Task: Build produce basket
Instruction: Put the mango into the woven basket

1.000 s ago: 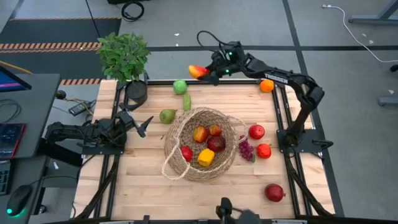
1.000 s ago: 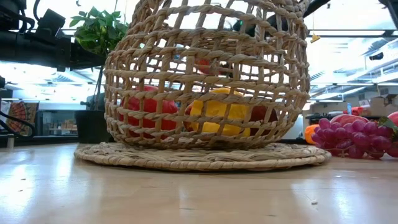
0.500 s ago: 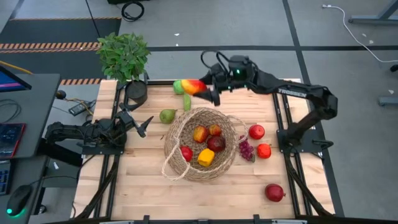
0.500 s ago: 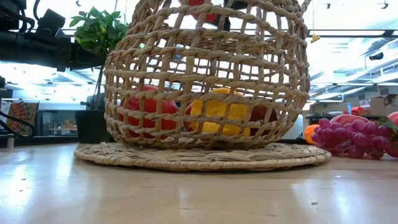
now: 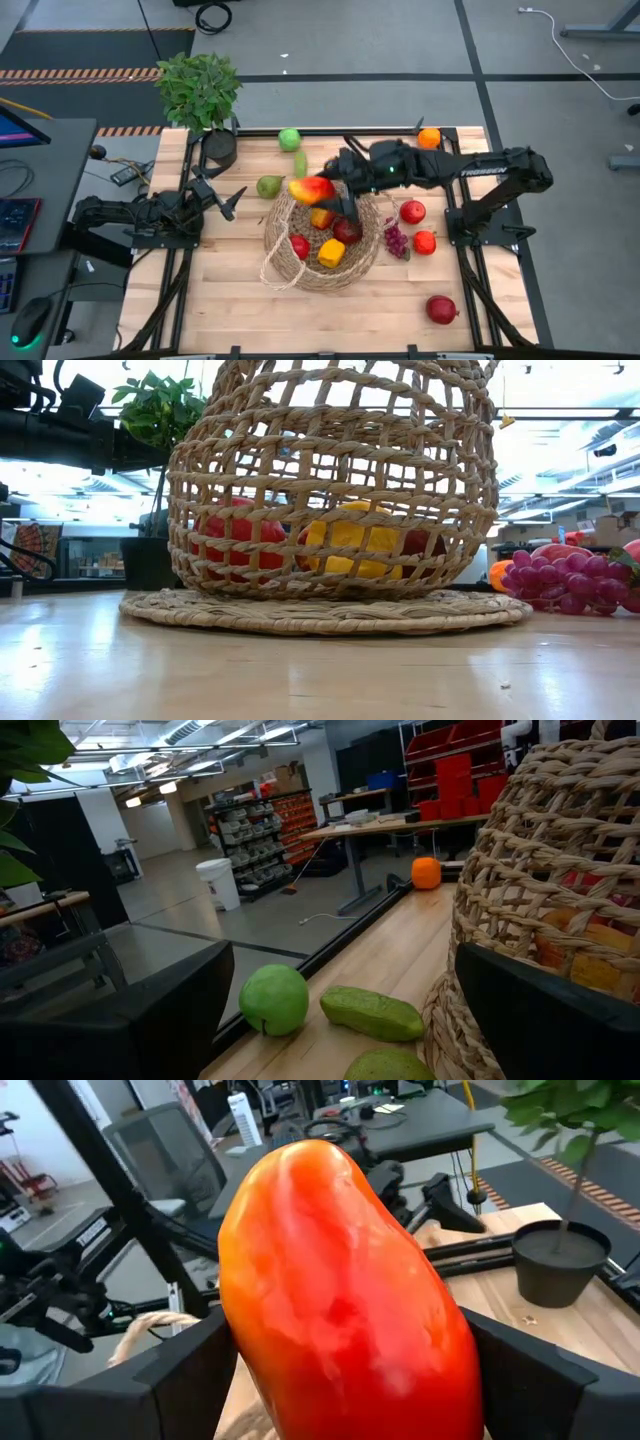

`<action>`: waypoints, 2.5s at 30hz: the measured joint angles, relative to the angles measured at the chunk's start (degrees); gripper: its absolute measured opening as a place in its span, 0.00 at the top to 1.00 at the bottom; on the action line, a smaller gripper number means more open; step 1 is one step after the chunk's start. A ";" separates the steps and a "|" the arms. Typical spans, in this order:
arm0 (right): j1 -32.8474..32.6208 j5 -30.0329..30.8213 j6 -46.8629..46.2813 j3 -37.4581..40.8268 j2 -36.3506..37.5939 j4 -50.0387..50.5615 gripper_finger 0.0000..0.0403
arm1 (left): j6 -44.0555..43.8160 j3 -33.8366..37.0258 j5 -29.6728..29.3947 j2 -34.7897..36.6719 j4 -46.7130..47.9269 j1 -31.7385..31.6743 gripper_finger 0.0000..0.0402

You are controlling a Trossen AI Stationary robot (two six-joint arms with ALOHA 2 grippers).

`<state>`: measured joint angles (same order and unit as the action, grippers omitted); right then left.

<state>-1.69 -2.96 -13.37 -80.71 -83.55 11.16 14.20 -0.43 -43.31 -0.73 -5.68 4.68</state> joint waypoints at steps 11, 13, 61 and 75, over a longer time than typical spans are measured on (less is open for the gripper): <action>-10.75 11.26 -0.15 -0.15 0.00 5.73 0.13 | -0.02 0.00 0.00 0.00 0.00 -0.01 0.03; -12.07 12.70 -0.15 -1.72 -0.09 10.80 0.13 | -0.02 0.00 0.00 0.00 0.00 0.01 0.03; 4.31 2.48 9.59 -17.00 8.85 31.33 0.13 | 0.00 0.00 0.00 0.00 -0.01 0.00 0.03; 3.58 14.15 47.72 -16.90 4.24 31.30 0.13 | 0.00 0.00 0.01 0.00 -0.01 -0.01 0.03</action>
<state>1.90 11.19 34.35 -97.60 -79.31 42.46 14.20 -0.43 -43.30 -0.73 -5.69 4.67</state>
